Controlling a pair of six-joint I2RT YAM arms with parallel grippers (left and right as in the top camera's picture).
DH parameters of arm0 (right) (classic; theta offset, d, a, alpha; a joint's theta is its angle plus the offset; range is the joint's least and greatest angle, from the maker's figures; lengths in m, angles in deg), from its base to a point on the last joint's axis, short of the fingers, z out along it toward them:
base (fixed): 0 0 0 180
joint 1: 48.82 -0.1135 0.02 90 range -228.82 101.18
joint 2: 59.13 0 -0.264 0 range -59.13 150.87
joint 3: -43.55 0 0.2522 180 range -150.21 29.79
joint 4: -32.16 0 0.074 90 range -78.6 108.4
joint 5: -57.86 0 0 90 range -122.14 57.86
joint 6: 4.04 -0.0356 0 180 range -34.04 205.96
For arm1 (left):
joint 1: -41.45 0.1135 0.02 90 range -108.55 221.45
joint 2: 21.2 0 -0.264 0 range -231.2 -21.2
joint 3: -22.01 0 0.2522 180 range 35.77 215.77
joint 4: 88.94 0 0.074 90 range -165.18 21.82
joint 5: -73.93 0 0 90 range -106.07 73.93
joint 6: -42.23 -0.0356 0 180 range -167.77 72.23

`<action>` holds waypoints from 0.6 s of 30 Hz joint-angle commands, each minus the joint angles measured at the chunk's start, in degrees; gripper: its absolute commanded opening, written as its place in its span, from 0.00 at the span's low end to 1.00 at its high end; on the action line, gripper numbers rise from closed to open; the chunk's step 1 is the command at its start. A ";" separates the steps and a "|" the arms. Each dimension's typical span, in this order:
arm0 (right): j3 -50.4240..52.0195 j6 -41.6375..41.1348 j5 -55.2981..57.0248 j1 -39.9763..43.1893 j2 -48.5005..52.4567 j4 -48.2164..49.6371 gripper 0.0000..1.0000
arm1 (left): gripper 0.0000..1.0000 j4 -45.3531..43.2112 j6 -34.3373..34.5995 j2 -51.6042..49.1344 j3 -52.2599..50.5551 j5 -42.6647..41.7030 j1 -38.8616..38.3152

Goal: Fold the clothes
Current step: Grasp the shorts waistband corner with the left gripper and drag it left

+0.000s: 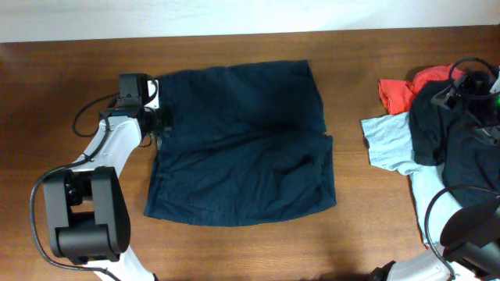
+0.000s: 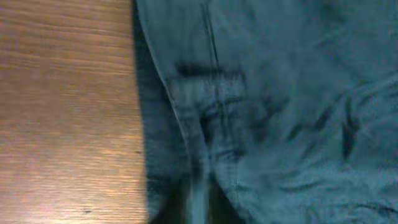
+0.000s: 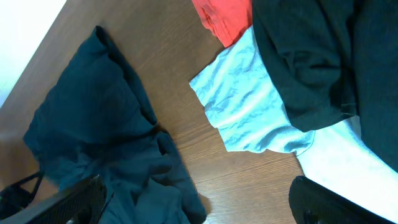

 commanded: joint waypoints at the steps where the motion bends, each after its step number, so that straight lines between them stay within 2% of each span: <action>1: -0.44 0.44 -0.09 -0.26 -1.40 -0.02 0.99 | 0.59 -0.11 0.17 0.55 1.20 3.54 0.35; 2: -0.44 0.44 -0.09 -0.26 -1.40 0.00 0.99 | 0.72 -0.11 0.17 0.55 1.57 3.50 0.35; 4: -0.44 0.44 -0.09 -0.26 -1.40 0.00 0.99 | 0.87 -0.09 0.17 0.55 2.80 1.55 0.35; 5: -0.44 0.44 -0.09 -0.26 -1.40 -0.02 0.99 | 0.99 -0.04 0.17 0.59 3.50 0.09 0.35; 10: -0.44 0.44 -0.02 -0.24 -1.40 0.83 0.99 | 0.99 5.11 0.22 3.08 8.59 -9.25 0.04; 14: -0.44 -0.22 0.11 0.00 -1.33 10.95 0.99 | 0.99 9.70 0.20 6.10 10.47 -9.25 0.00; 18: -0.44 -0.22 0.37 0.00 -1.33 13.75 0.98 | 0.99 13.11 0.22 7.96 10.47 -8.90 1.09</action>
